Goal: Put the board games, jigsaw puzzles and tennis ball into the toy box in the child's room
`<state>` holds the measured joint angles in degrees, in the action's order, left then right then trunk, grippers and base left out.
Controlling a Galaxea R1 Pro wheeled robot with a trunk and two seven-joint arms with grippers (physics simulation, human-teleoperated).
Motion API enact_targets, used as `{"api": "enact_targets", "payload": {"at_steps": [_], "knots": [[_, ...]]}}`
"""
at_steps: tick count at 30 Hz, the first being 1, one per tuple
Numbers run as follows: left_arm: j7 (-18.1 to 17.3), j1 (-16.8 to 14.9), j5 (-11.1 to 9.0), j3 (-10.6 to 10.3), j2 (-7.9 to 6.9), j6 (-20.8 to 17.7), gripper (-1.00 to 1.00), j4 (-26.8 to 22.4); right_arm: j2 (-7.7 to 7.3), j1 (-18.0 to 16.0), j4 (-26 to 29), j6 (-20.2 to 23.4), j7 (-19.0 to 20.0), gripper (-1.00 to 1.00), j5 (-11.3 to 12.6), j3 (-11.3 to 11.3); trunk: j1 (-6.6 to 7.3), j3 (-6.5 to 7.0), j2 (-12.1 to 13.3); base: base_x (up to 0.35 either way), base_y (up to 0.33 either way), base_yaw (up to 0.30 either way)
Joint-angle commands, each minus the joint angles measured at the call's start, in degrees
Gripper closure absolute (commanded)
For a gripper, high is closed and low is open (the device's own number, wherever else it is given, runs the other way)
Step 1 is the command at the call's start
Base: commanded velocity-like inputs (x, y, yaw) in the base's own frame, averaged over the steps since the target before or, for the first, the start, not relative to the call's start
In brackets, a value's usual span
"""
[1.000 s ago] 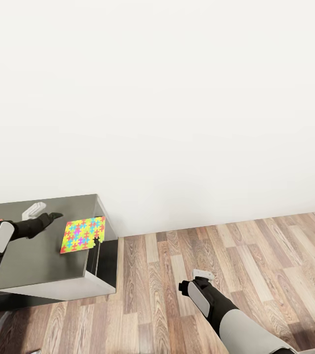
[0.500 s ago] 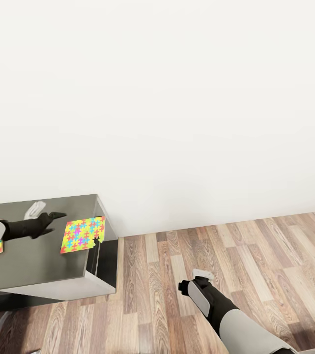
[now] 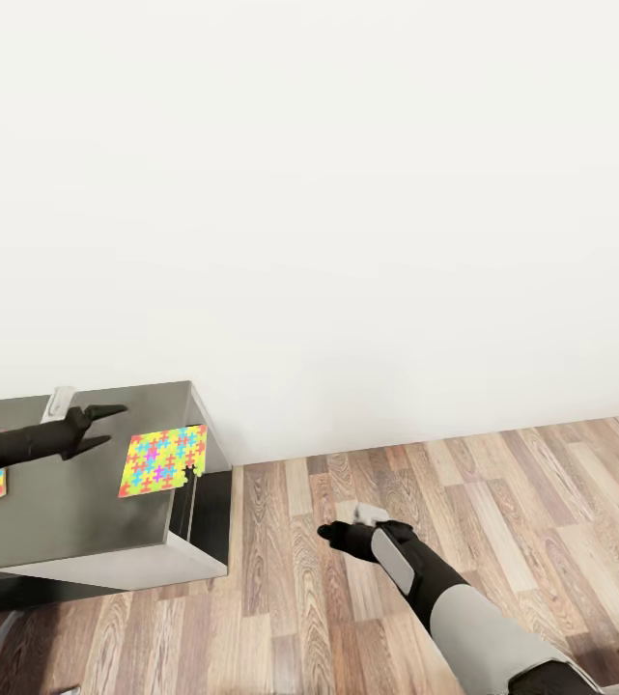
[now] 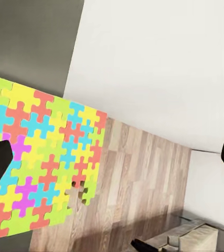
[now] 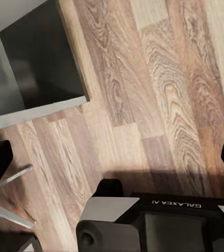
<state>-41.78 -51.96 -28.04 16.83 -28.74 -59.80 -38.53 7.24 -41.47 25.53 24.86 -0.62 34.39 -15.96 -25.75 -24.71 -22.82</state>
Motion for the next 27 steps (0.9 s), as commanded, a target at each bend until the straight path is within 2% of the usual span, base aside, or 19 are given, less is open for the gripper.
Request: {"api": "enact_targets", "payload": {"at_steps": [1,6,14,19,27], "knots": [[-1.47,-0.03,0.38,0.14,-0.15,-0.2,-1.0,0.03,-0.02,-0.09,0.07,0.19,0.58,-1.0,0.11,0.46,-0.03,-0.09,-0.1,0.0,0.0,0.0],[-4.93,0.07,0.48,0.14,-0.38,-0.2,-1.0,0.04,0.13,-0.15,1.59,0.25,2.13,-1.0,0.15,2.38,-0.03,-0.09,-0.1,0.0,0.0,0.0],[-8.54,0.27,0.61,0.13,-0.44,-0.2,-1.0,0.04,0.23,0.11,4.18,0.19,6.76,-1.0,0.15,3.09,-0.03,-0.09,-0.1,0.0,0.0,0.0],[-8.99,0.28,0.61,0.13,-0.44,-0.17,-1.0,0.04,0.29,0.15,4.36,0.14,7.4,-1.0,0.16,3.14,-0.03,-0.09,-0.1,0.0,0.0,0.039],[-9.1,0.36,0.61,0.13,-0.44,-0.14,-1.0,0.04,0.48,0.18,4.39,-0.02,7.55,-1.0,0.16,3.16,-0.03,-0.09,-0.1,0.0,0.0,0.191]]}}
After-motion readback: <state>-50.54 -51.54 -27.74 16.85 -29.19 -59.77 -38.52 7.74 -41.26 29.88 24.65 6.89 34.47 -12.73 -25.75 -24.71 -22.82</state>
